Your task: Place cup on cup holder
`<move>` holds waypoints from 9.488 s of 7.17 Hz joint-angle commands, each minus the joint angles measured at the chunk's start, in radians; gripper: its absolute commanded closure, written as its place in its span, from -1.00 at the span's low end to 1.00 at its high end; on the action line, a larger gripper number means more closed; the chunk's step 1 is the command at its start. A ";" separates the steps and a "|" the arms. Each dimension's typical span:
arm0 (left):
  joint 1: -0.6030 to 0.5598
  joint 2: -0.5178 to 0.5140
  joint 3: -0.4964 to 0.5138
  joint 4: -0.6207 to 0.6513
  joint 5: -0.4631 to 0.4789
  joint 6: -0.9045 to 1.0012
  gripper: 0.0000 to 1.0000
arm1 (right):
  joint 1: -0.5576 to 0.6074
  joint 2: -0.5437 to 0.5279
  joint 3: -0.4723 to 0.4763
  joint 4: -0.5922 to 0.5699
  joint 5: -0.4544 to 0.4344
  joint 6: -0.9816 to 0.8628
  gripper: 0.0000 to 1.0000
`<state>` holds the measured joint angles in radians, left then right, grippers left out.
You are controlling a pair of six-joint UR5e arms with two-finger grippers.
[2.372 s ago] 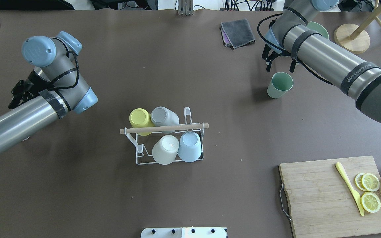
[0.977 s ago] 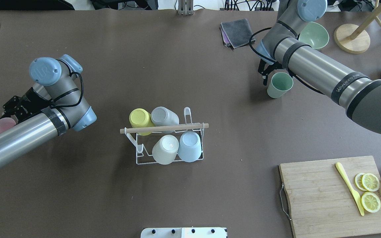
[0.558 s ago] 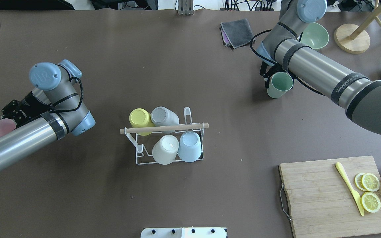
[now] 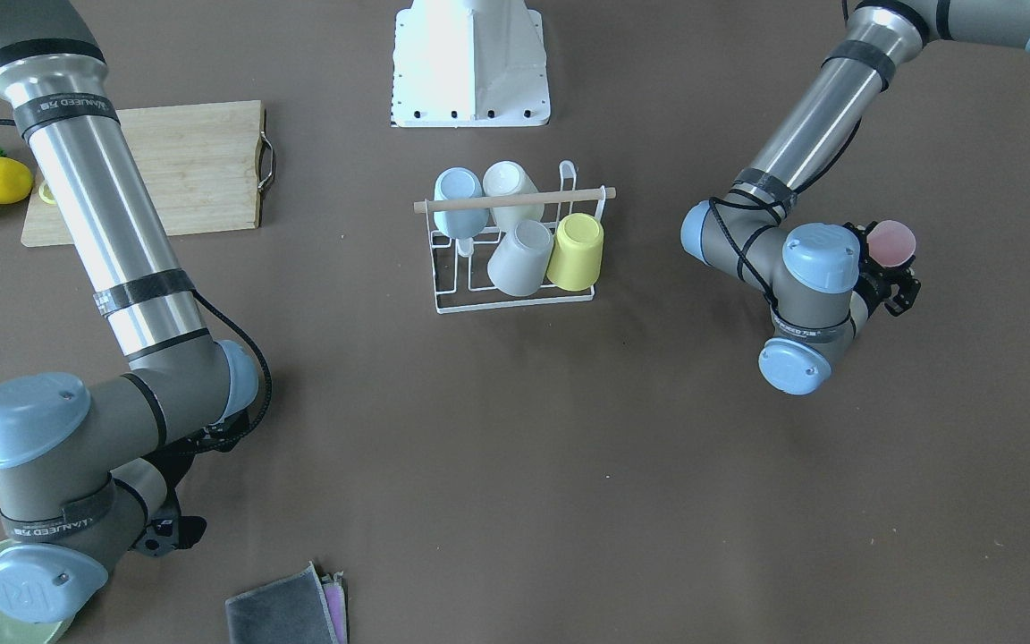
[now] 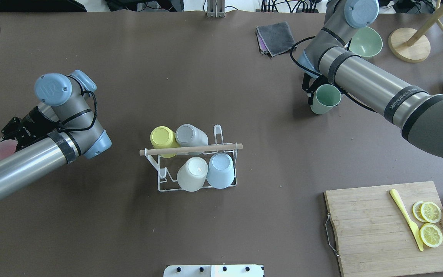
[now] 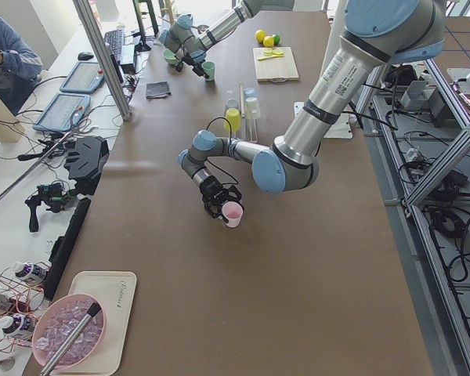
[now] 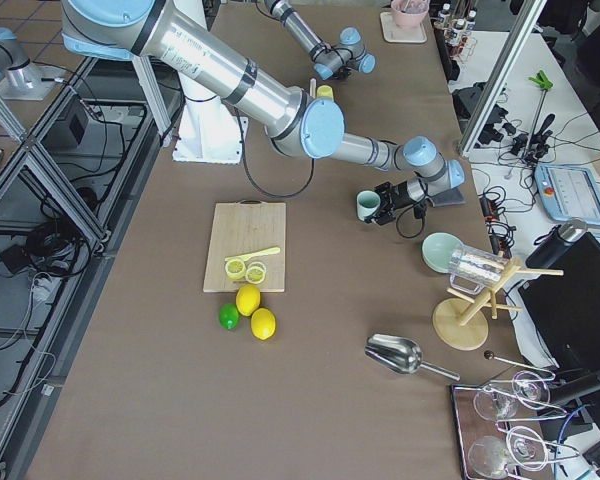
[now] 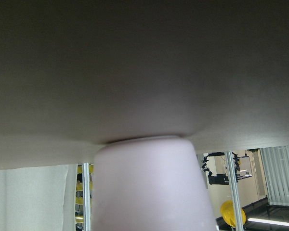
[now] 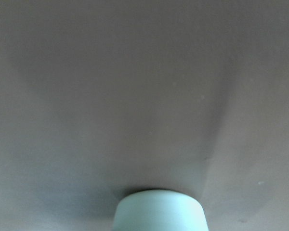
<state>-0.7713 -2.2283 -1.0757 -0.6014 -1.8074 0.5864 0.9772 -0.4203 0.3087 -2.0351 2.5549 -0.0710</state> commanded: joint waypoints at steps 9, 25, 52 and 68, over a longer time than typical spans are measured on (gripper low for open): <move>-0.220 0.263 -0.872 -0.799 -0.161 -0.317 -0.32 | 0.116 0.037 0.365 -0.123 -0.010 0.005 1.00; 0.757 0.466 -0.735 -2.534 1.096 -0.744 -0.33 | -0.177 -0.344 0.813 1.953 -0.750 0.799 1.00; -0.372 0.579 -0.677 -1.752 -0.077 -0.881 -0.95 | -0.456 -0.500 0.842 2.379 -0.817 0.800 1.00; -0.732 0.529 -0.518 -0.891 -0.668 -0.815 -0.95 | -0.083 -0.587 0.958 1.854 -0.822 0.804 -1.00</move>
<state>-1.4859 -1.7044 -1.6044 -1.4896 -2.4422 -0.2373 0.8682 -1.0033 1.2535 -0.0355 1.7280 0.7308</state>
